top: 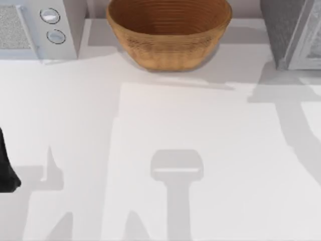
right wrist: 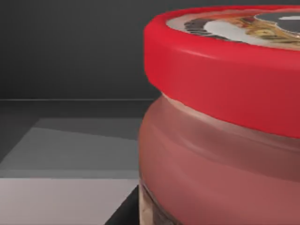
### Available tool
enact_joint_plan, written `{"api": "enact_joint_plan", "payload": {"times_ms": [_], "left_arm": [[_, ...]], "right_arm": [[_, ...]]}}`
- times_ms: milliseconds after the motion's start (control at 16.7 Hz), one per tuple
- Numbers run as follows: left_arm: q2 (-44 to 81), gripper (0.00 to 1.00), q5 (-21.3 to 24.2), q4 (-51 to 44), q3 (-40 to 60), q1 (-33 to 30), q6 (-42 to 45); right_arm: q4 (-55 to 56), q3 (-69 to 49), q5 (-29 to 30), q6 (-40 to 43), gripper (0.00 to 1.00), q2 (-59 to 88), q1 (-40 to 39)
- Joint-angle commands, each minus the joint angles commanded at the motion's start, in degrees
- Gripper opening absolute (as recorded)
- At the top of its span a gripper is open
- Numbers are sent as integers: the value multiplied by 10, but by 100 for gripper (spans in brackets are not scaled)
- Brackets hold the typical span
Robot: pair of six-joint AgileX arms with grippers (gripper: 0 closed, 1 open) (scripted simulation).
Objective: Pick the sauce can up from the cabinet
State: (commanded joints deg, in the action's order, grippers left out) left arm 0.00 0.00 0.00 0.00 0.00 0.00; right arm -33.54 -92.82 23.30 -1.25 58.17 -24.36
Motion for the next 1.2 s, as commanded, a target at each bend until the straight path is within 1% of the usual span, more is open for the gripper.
{"api": "enact_joint_plan", "payload": {"times_ms": [540, 720, 840, 960, 1080, 1200], "left_arm": [[0, 100, 0, 0, 0, 0, 0], [0, 100, 0, 0, 0, 0, 0], [0, 100, 0, 0, 0, 0, 0], [0, 100, 0, 0, 0, 0, 0], [0, 100, 0, 0, 0, 0, 0], [0, 100, 0, 0, 0, 0, 0]], "right_arm": [[197, 594, -140, 7, 0, -341, 137], [257, 756, -181, 10, 0, -444, 183], [290, 836, -202, 11, 0, -502, 209], [316, 891, -220, 12, 0, -547, 228], [332, 922, -230, 12, 0, -575, 241], [335, 928, -233, 13, 0, -582, 244]]}}
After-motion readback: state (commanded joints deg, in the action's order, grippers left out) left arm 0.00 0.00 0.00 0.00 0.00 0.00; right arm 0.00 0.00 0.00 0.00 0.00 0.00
